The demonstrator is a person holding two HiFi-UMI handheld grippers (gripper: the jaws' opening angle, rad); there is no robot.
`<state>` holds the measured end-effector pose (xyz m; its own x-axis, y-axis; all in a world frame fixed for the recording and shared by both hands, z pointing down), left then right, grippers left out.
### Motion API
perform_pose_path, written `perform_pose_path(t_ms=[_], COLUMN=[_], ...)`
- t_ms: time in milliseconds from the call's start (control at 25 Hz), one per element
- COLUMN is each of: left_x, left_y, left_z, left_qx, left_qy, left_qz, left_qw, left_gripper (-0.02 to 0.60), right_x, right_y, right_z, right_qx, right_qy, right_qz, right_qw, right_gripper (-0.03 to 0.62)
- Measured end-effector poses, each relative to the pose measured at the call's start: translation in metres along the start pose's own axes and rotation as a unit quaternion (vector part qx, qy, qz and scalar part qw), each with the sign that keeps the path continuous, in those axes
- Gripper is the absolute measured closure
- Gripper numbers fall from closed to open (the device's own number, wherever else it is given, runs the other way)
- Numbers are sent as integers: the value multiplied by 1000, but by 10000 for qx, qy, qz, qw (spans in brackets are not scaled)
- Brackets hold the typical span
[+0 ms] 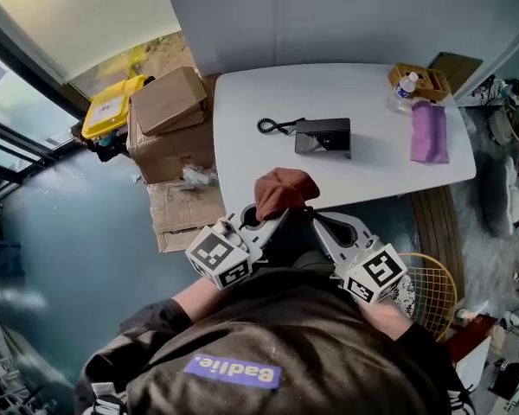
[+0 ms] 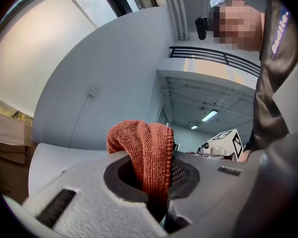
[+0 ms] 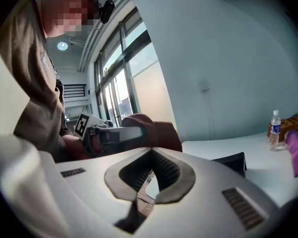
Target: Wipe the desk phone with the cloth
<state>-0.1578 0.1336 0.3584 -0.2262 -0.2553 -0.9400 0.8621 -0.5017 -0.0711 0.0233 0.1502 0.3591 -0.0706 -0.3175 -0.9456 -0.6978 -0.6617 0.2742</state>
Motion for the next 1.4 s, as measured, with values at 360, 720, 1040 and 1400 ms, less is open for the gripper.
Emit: perform_pose_path(t_ms=[360, 720, 1040, 1400], left_x=[-1, -3, -17, -65], left_y=[57, 149, 196, 210], left_z=[38, 84, 115, 148], left_qx=[91, 541, 1018, 1123], left_qy=[14, -76, -443, -881], left_qz=[38, 126, 186, 484], left_qw=[10000, 9984, 9936, 9886], left_gripper=[549, 549, 549, 549], right_x=[2, 19, 18, 9], right_y=[23, 56, 69, 71], right_z=[-69, -182, -247, -276], right_qx=[96, 556, 860, 573], right_qy=[121, 201, 223, 234], right_qz=[6, 160, 473, 600], right_qw=[9999, 9981, 9949, 9963], right_gripper=[568, 568, 568, 568])
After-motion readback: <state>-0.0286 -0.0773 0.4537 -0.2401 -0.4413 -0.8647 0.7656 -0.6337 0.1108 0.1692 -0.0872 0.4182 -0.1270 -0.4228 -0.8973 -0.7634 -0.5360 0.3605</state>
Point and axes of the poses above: the fingertips, and each gripper's own axes: y forward along the fingers, z to its left, x out of its top, the point moved 8 cm from there along -y, backward along the fingers, and after that the axes turned 12 degrees about -x, right-handed, at the moved point
